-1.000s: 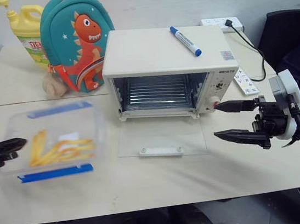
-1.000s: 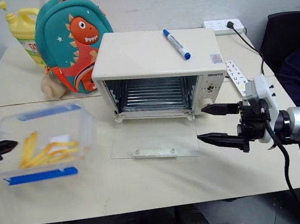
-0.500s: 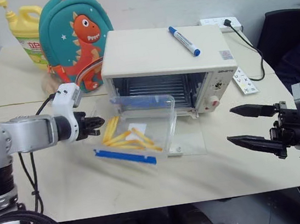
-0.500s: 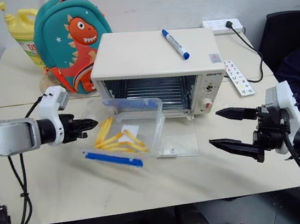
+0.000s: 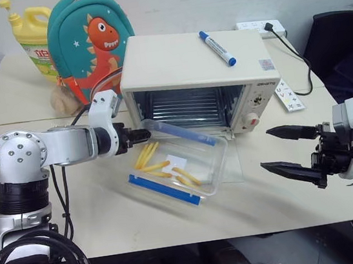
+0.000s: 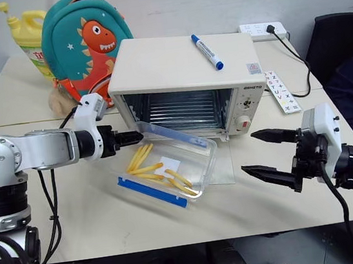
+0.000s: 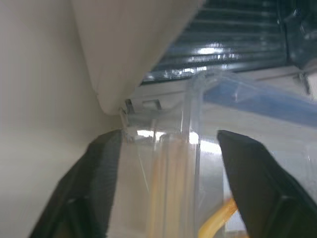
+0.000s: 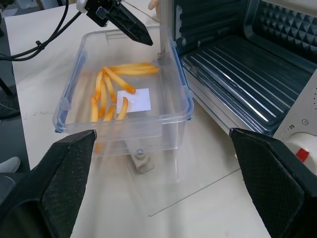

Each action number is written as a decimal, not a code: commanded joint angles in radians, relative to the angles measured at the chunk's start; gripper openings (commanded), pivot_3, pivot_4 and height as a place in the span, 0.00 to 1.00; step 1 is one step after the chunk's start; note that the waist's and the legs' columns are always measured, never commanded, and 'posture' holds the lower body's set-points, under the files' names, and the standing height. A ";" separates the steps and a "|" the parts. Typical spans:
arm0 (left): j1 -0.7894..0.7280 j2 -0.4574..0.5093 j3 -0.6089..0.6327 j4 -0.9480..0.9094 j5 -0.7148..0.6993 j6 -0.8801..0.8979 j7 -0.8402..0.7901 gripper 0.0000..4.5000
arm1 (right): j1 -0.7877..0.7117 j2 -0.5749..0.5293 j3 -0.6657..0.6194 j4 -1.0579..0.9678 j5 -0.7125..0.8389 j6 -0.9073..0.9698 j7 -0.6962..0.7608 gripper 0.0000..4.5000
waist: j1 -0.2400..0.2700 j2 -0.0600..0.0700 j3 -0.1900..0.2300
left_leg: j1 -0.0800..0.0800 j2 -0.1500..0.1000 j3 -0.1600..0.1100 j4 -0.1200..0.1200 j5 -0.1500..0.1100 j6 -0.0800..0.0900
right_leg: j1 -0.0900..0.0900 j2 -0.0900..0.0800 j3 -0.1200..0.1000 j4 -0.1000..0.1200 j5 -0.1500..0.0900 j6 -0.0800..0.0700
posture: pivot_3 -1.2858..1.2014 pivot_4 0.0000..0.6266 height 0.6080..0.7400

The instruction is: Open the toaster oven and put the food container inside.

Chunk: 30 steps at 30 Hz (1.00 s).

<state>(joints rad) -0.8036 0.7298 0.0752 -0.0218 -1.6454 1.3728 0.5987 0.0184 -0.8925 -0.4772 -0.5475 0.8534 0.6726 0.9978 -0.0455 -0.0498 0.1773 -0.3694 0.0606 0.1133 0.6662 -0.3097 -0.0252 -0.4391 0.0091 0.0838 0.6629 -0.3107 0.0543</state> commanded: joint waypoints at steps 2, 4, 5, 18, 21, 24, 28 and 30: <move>0.038 0.056 0.166 -0.094 -0.066 -0.081 -0.239 0.73 | 0.016 -0.014 -0.052 -0.018 0.027 0.003 -0.013 1.00 | 0.000 0.000 0.000 | 0.000 0.000 0.001 0.000 0.000 0.000 | 0.000 0.000 0.000 0.000 0.000 0.000 | 0.52 0.24 1.00; 0.051 0.071 0.206 -0.118 -0.053 -0.113 -0.329 0.73 | 0.017 -0.019 -0.067 -0.015 0.048 0.016 -0.014 1.00 | 0.003 0.000 0.000 | 0.000 0.000 0.001 0.000 0.000 -0.001 | 0.000 0.000 0.000 0.000 0.000 0.000 | 0.52 0.24 1.00; 0.064 0.086 0.229 -0.128 -0.030 -0.124 -0.400 0.73 | 0.017 -0.021 -0.074 -0.019 0.065 0.026 -0.018 0.96 | 0.005 0.000 0.000 | 0.000 0.000 0.001 0.000 0.001 -0.001 | 0.000 0.000 0.000 0.000 0.000 0.000 | 0.52 0.24 1.00; 0.445 0.564 0.015 -0.128 0.754 -0.602 -1.882 0.13 | 0.196 -0.043 0.052 -0.259 0.170 0.084 0.051 0.05 | 0.011 0.001 0.000 | 0.003 0.000 0.003 -0.003 0.000 0.000 | 0.001 0.001 0.000 -0.004 -0.001 -0.002 | 0.52 0.24 1.00; 0.432 0.590 -0.107 -0.082 0.966 -0.778 -1.995 0.01 | 0.185 -0.022 0.241 -0.283 0.040 0.037 0.033 0.00 | 0.011 0.000 0.000 | 0.002 0.001 0.003 -0.003 -0.002 0.004 | 0.002 0.001 0.000 -0.005 -0.002 -0.003 | 0.52 0.24 1.00; 0.365 0.539 -0.180 -0.051 1.062 -0.829 -2.025 0.01 | 0.127 0.021 0.417 -0.249 -0.077 0.003 -0.010 0.00 | 0.011 -0.001 -0.001 | -0.001 0.001 0.003 -0.003 -0.005 0.010 | -0.001 0.000 0.001 -0.006 -0.002 -0.003 | 0.52 0.24 1.00; 0.271 0.438 -0.259 -0.022 1.144 -0.844 -2.055 0.01 | 0.066 0.115 0.542 -0.190 -0.123 -0.016 -0.046 0.00 | 0.016 -0.001 -0.001 | -0.003 0.000 0.005 -0.001 -0.007 0.013 | -0.002 0.001 0.002 -0.005 -0.001 -0.001 | 0.52 0.24 1.00; 0.233 0.392 -0.279 -0.010 1.166 -0.831 -2.060 0.01 | 0.049 0.159 0.563 -0.165 -0.137 -0.025 -0.074 0.00 | 0.016 -0.001 -0.001 | -0.003 0.000 0.005 0.000 -0.007 0.013 | -0.003 0.001 0.002 -0.005 -0.001 0.000 | 0.52 0.24 1.00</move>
<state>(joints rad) -0.5454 1.1282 -0.2032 -0.0297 -0.4981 0.5439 -1.4465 0.0700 -0.7457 0.0817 -0.7164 0.7245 0.6719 0.9422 -0.0297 -0.0509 0.1764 -0.3733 0.0606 0.1183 0.6663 -0.3163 -0.0126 -0.4426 0.0100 0.0859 0.6588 -0.3112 0.0542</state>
